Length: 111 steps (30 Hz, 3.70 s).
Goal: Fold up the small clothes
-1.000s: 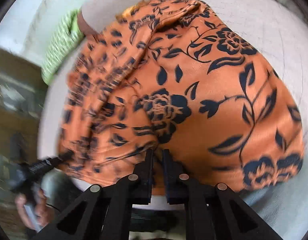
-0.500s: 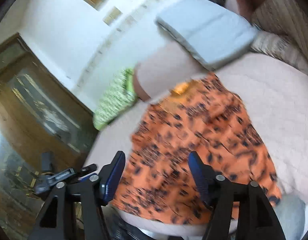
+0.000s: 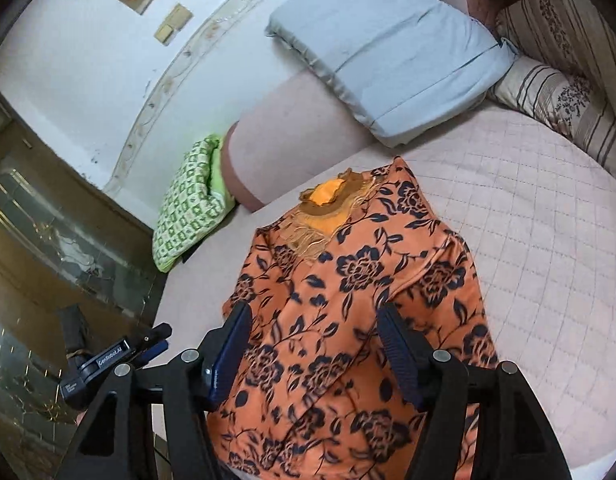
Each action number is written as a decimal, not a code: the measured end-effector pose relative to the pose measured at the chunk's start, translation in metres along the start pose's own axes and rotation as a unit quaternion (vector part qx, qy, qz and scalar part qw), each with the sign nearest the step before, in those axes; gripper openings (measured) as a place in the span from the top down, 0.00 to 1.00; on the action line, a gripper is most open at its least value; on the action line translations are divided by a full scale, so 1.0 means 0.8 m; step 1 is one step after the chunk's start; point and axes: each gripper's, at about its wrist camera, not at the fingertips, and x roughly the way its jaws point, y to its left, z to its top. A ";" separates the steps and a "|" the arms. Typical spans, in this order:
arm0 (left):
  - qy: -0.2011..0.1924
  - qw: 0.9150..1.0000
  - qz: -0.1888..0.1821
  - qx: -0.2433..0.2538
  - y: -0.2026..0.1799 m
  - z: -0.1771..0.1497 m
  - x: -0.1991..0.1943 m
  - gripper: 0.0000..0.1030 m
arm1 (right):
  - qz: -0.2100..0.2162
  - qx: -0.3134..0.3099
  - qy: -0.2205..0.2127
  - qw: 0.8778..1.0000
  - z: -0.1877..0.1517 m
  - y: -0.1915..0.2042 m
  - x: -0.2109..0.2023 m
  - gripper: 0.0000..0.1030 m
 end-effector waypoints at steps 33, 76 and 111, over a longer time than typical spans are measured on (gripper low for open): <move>-0.003 0.997 0.064 0.049 -0.015 0.058 0.062 0.33 | -0.101 -0.037 0.019 0.994 0.070 0.009 0.072 0.44; 0.106 0.991 -0.006 -0.080 0.064 0.236 0.308 0.93 | -0.160 0.001 0.114 0.981 0.249 -0.131 0.336 0.89; 0.122 0.983 -0.071 -0.117 0.160 -0.185 -0.010 0.90 | -0.154 -0.023 0.070 0.985 -0.168 -0.114 -0.022 0.88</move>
